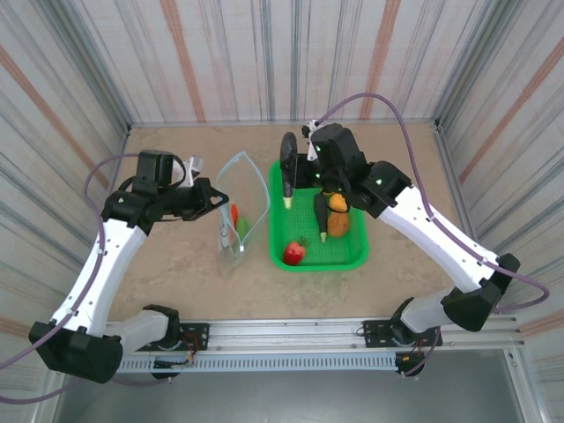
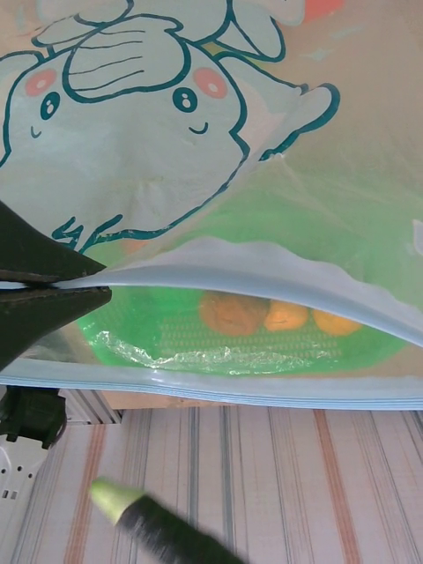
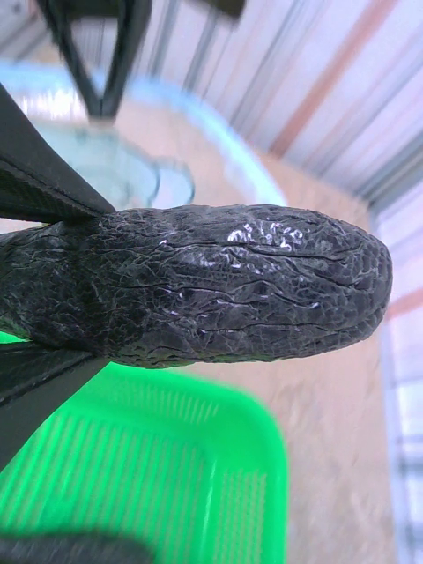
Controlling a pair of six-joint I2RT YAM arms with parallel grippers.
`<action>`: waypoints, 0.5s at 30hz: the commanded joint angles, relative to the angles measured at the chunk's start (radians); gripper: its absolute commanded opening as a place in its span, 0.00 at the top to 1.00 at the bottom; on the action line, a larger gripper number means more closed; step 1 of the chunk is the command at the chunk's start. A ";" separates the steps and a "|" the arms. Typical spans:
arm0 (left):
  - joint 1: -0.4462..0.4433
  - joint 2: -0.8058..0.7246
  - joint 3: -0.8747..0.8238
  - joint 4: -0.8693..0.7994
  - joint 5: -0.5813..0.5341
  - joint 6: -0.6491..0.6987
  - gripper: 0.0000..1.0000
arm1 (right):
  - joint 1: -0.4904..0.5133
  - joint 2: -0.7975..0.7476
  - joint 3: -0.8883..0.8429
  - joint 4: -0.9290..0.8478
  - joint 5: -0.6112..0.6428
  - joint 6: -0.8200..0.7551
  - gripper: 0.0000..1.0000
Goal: Place the food in the zip-top bag and seal the zipper
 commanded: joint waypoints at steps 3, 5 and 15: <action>0.010 -0.009 -0.004 0.022 0.031 -0.019 1.00 | 0.073 0.048 0.037 0.125 -0.014 0.030 0.73; 0.009 -0.010 -0.004 0.022 0.032 -0.022 1.00 | 0.105 0.074 0.036 0.147 0.018 0.010 0.73; 0.009 -0.017 -0.018 0.034 0.042 -0.036 1.00 | 0.188 0.170 0.012 0.252 0.095 -0.020 0.73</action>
